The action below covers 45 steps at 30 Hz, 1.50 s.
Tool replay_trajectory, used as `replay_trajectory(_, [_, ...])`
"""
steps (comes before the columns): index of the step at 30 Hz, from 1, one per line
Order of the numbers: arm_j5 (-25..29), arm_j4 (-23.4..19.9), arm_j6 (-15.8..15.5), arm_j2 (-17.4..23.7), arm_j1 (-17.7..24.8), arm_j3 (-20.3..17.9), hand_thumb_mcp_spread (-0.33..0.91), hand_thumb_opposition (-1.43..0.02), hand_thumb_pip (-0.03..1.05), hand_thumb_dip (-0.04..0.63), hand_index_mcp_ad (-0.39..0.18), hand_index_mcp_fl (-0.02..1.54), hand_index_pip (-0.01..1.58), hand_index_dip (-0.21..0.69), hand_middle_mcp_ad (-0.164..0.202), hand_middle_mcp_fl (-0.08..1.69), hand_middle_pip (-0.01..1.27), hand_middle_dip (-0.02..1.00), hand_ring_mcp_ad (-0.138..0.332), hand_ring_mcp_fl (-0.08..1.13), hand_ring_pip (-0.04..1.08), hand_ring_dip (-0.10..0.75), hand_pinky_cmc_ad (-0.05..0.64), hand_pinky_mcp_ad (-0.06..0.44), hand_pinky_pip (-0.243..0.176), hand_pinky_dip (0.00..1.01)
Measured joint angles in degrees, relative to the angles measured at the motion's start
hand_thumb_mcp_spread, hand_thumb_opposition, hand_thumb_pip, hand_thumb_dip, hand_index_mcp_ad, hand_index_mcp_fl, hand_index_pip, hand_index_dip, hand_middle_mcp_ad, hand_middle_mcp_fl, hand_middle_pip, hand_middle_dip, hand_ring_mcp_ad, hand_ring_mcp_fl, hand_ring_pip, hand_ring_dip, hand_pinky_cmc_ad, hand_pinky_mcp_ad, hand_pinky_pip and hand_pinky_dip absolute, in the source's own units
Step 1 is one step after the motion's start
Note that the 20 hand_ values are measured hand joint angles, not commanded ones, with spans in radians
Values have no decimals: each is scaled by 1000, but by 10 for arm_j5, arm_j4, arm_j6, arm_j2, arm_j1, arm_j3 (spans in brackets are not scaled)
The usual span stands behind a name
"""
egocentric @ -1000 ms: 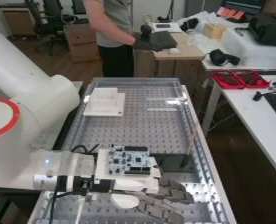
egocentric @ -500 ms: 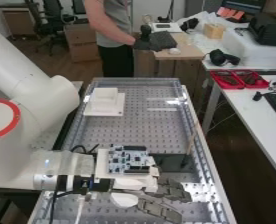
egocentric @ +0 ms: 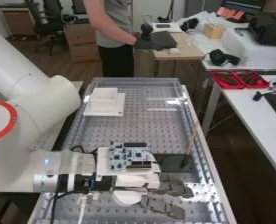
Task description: Grab the paper clip and place it in the clear container
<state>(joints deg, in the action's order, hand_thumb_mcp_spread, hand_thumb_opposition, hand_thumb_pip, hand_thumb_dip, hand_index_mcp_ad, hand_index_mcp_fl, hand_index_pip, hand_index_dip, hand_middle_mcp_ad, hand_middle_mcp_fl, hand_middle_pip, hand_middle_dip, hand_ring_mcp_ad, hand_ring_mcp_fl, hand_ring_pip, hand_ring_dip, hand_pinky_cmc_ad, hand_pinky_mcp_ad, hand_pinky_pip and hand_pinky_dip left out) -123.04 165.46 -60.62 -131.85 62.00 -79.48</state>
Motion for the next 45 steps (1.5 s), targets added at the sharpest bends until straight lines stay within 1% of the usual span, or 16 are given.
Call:
replay_trajectory(15, [1, -2, 6, -3, -1, 2, 499, -840, 545, 236, -227, 454, 1241, 19, -24, 265, 117, 202, 12, 77, 113, 119, 330, 232, 66, 190])
replay_trajectory(20, [0, -4, 9, -4, -1, 3, 510, -846, 545, 236, -230, 536, 1325, 19, -24, 267, 120, 202, 12, 77, 113, 117, 330, 232, 66, 190])
replay_trajectory(22, [-1, -4, 11, -5, -2, 3, 538, -871, 545, 236, -230, 555, 1358, 12, -21, 283, 120, 202, 16, 80, 113, 117, 330, 232, 66, 190])
replay_trajectory(23, [-1, -4, 11, -5, -2, 3, 534, -883, 545, 236, -218, 569, 1381, 3, -24, 281, 117, 202, 16, 80, 113, 117, 328, 232, 66, 190])
replay_trajectory(24, [-1, -5, 13, -5, -2, 3, 532, -883, 541, 236, -218, 572, 1386, 9, -24, 281, 117, 202, 16, 80, 113, 117, 328, 232, 66, 190])
replay_trajectory(30, [0, -8, 23, -5, -3, 1, 532, -899, 527, 236, -220, 595, 1386, 19, -24, 302, 117, 202, 16, 99, 113, 124, 328, 232, 66, 190])
replay_trajectory(32, [0, -9, 24, -4, -3, 1, 538, -911, 524, 236, -216, 606, 1386, 19, -24, 302, 120, 202, 16, 99, 112, 124, 330, 246, 66, 190])
replay_trajectory(37, [1, -15, 35, -3, -3, -3, 538, -916, 524, 236, -220, 620, 1384, 19, -14, 302, 120, 202, 10, 105, 112, 126, 330, 246, 66, 190])
replay_trajectory(43, [6, -12, 34, -3, -2, -3, 538, -913, 517, 239, -220, 628, 1381, 21, -14, 312, 120, 202, 16, 113, 113, 124, 330, 250, 66, 190])
replay_trajectory(45, [7, -13, 34, -4, -1, -3, 538, -918, 513, 239, -216, 641, 1353, 17, -14, 312, 120, 202, 16, 113, 113, 124, 330, 248, 66, 190])
